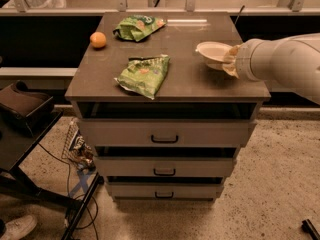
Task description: Move paper bowl near green rice chip bag
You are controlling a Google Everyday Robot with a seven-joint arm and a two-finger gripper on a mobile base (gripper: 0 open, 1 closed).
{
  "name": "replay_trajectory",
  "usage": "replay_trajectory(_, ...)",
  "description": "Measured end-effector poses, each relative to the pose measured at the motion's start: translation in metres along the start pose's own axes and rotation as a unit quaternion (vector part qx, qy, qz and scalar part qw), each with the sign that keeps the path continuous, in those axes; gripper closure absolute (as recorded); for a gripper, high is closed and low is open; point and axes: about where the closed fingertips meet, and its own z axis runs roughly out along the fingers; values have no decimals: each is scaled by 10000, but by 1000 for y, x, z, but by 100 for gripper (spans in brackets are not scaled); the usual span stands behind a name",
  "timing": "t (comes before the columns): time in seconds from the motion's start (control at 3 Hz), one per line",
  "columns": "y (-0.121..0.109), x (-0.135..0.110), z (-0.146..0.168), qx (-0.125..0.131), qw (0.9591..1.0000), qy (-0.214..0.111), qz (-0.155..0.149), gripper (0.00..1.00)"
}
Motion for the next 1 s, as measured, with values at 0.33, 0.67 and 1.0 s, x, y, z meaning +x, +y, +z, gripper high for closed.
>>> replay_trajectory(0.33, -28, 5, 7, 293, 9981, 198, -507, 100)
replay_trajectory(0.67, -64, 5, 32, 632, 9935, 130, -933, 100)
replay_trajectory(1.0, -97, -2, 76, 887, 9886, -208, -1196, 100)
